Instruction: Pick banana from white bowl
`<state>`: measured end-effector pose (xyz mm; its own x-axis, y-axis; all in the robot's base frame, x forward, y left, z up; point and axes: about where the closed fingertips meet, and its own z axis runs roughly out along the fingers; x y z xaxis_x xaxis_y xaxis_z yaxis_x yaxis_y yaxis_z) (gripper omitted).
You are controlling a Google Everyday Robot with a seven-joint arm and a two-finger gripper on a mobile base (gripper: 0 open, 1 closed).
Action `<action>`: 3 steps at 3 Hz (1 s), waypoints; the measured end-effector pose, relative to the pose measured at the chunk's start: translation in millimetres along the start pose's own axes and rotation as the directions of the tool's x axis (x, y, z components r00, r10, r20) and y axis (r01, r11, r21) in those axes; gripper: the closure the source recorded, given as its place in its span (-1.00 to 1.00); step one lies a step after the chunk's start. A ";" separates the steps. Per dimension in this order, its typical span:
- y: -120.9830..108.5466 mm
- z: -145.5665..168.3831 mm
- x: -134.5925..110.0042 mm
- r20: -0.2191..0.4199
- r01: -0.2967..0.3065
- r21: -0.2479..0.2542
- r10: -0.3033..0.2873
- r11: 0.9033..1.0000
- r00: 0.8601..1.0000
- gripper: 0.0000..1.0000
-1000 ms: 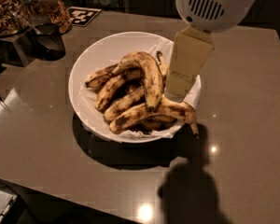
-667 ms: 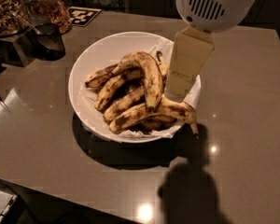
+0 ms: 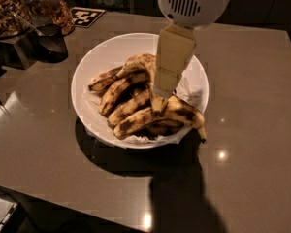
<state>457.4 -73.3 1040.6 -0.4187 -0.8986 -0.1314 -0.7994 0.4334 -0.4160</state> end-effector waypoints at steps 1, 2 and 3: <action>-2.1 13.9 -10.0 0.000 0.015 -0.048 -0.015 0.999 1.000 -1.00; -6.1 29.0 -14.3 0.004 0.010 -0.101 -0.010 0.995 1.000 -1.00; -8.6 40.7 -17.4 0.003 0.004 -0.138 -0.004 0.990 1.000 -1.00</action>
Offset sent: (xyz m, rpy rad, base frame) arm 0.0228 -0.0098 -0.0539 0.0071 0.2633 -0.0088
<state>489.0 -64.2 1009.9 -0.4144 -0.9005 -0.1320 -0.8530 0.4348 -0.2886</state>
